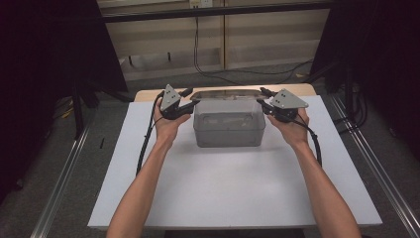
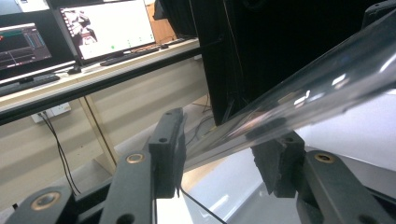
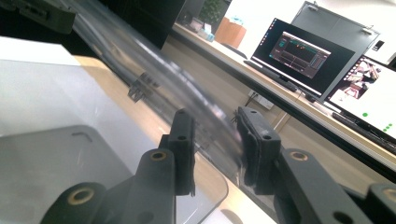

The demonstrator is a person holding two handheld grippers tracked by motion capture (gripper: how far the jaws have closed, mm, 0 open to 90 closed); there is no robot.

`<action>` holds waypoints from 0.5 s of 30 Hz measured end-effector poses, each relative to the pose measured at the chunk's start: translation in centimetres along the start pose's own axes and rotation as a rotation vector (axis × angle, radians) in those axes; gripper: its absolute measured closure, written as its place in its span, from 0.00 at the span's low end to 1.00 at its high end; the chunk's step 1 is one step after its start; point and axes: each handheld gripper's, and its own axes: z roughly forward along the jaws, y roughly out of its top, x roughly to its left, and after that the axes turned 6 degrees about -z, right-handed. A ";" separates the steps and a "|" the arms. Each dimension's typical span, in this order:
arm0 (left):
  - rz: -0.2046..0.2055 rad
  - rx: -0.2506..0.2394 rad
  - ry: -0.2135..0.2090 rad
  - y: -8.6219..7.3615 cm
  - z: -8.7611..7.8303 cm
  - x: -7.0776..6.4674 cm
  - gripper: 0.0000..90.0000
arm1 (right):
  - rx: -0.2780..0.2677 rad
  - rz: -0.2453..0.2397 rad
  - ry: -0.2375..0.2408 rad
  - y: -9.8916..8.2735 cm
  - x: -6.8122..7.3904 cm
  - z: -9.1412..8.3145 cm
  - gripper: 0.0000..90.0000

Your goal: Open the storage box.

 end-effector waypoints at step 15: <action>0.003 0.012 0.010 1.3 1.4 0.9 0.59 | -0.052 0.097 -0.015 -0.1 -1.6 1.4 0.74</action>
